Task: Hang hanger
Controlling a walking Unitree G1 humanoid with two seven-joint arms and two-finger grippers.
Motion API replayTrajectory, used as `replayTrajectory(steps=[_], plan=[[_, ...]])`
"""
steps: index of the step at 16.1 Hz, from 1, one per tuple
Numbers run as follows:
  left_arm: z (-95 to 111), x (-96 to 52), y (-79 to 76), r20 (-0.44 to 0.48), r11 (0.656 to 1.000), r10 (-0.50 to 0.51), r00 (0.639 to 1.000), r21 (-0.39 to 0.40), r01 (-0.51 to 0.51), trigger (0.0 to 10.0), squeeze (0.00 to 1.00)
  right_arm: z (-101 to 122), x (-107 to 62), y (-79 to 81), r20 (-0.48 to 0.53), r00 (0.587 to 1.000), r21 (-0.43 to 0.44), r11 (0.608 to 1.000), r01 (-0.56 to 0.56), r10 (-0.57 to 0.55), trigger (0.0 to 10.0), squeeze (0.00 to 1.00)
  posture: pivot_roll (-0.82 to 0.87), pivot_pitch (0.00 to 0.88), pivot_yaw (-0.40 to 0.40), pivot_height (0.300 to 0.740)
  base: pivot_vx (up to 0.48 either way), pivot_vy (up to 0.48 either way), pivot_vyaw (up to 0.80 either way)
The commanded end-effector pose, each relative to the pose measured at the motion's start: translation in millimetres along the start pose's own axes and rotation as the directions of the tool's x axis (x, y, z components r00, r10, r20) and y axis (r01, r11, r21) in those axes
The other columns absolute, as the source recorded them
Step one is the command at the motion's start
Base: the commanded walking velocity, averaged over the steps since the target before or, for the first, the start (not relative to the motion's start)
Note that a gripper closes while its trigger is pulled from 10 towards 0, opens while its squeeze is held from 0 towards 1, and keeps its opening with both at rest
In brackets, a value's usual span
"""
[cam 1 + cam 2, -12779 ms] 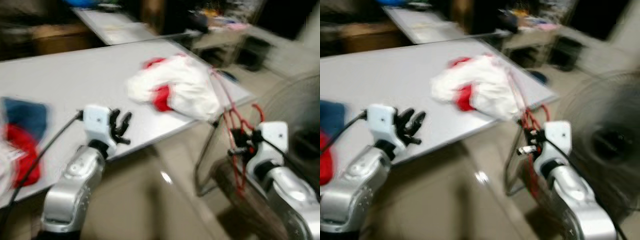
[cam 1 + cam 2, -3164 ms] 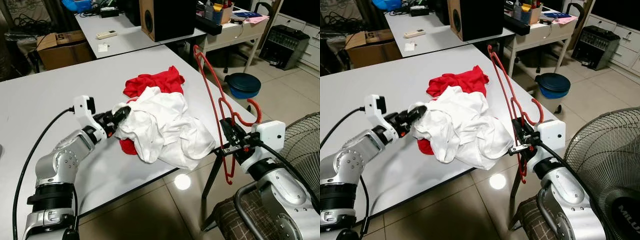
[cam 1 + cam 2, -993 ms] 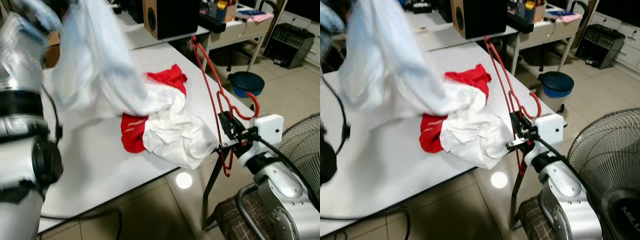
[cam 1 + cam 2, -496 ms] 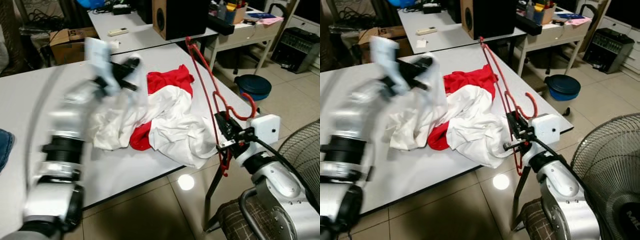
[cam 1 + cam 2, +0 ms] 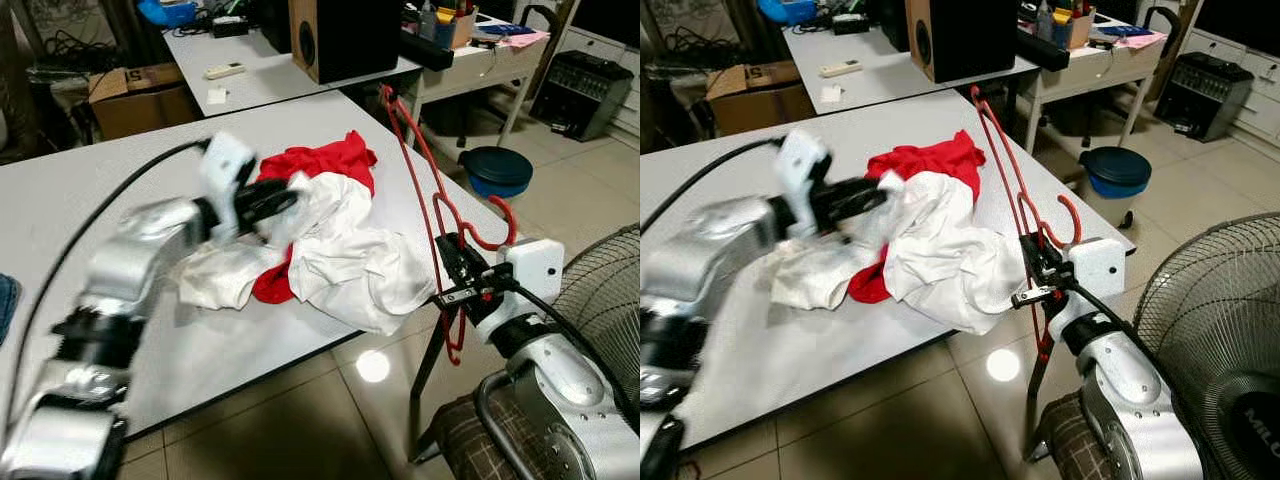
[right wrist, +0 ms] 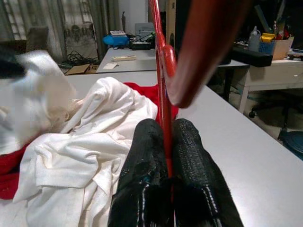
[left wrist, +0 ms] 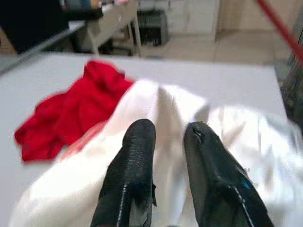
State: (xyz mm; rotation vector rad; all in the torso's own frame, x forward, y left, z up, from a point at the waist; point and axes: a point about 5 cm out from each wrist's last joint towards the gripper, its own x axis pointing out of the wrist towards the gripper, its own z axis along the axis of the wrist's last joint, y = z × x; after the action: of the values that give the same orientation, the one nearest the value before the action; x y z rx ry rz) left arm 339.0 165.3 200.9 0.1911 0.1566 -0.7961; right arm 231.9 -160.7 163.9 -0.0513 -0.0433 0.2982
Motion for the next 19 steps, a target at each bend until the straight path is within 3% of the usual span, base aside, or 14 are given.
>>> replayTrajectory(steps=[1, 3, 6, 8, 10, 11, 12, 15, 17, 19], plan=[[5.8, -8.0, -1.6, -0.007, 0.999, -0.029, 1.0, 0.03, 0.03, 10.0, 1.0, 5.3, -0.6, -1.6, 0.016, 1.0, -0.014, 1.0, 0.017, -0.017, 10.0, 0.0, -0.05, 0.0, 0.076, 0.74, 0.0, 0.0, 0.0], [-1.8, -26.9, -8.9, -0.072, 0.99, -0.13, 0.989, 0.039, 0.133, 10.0, 1.0, 3.6, 0.0, -2.2, 0.009, 0.999, -0.013, 0.999, 0.031, -0.031, 10.0, 0.0, -0.04, 0.0, 0.078, 0.74, 0.0, 0.0, 0.0], [-19.9, -51.2, 13.2, -0.154, 0.998, 0.037, 0.987, 0.057, -0.029, 10.0, 1.0, 3.4, 0.1, 2.0, 0.015, 0.999, -0.001, 1.0, 0.03, -0.03, 10.0, 0.0, -0.04, 0.0, 0.095, 0.74, 0.0, 0.0, 0.0], [-36.6, -66.7, 20.6, -0.246, 0.991, 0.089, 0.965, 0.12, -0.061, 10.0, 1.0, 2.7, -1.5, 0.2, 0.014, 0.999, 0.001, 1.0, 0.029, -0.029, 10.0, 0.0, -0.04, 0.0, 0.093, 0.74, 0.0, 0.0, 0.0], [-48.9, -66.8, 29.0, -0.262, 0.974, 0.195, 0.945, 0.169, -0.154, 10.0, 1.0, 4.0, 0.6, -2.1, 0.016, 1.0, -0.009, 1.0, 0.021, -0.021, 10.0, 0.0, -0.05, 0.0, 0.095, 0.74, 0.0, 0.0, 0.0], [-51.6, -65.4, 31.4, -0.262, 0.969, 0.218, 0.94, 0.17, -0.178, 10.0, 0.83, 5.0, 2.0, -3.1, 0.018, 1.0, -0.012, 1.0, 0.02, -0.02, 10.0, 0.0, -0.05, 0.0, 0.095, 0.74, 0.0, 0.0, 0.0], [-61.7, -58.5, 30.8, -0.236, 0.972, 0.223, 0.946, 0.127, -0.198, 10.0, 0.0, 6.7, 3.3, -5.9, 0.023, 0.999, -0.018, 1.0, 0.022, -0.022, 10.0, 0.0, -0.06, 0.0, 0.089, 0.74, 0.0, 0.0, 0.0], [-73.2, -48.8, 27.2, -0.204, 0.977, 0.21, 0.956, 0.07, -0.199, 10.0, 0.0, 6.2, 3.2, -7.0, 0.021, 1.0, -0.025, 0.999, 0.021, -0.02, 10.0, 0.0, -0.07, 0.0, 0.085, 0.74, 0.0, 0.0, 0.0], [-82.9, -34.9, 28.3, -0.174, 0.97, 0.242, 0.954, 0.021, -0.242, 10.0, 0.0, 8.6, 5.2, -6.1, 0.027, 0.999, -0.027, 0.999, 0.019, -0.018, 10.0, 0.0, -0.08, 0.0, 0.082, 0.74, 0.0, 0.0, 0.0], [-87.4, -29.0, 35.9, -0.175, 0.945, 0.326, 0.929, 0.048, -0.323, 10.0, 0.0, 10.6, 5.0, -6.2, 0.033, 0.999, -0.028, 0.999, 0.018, -0.017, 10.0, 0.0, -0.1, 0.0, 0.084, 0.74, 0.0, 0.0, 0.0]])
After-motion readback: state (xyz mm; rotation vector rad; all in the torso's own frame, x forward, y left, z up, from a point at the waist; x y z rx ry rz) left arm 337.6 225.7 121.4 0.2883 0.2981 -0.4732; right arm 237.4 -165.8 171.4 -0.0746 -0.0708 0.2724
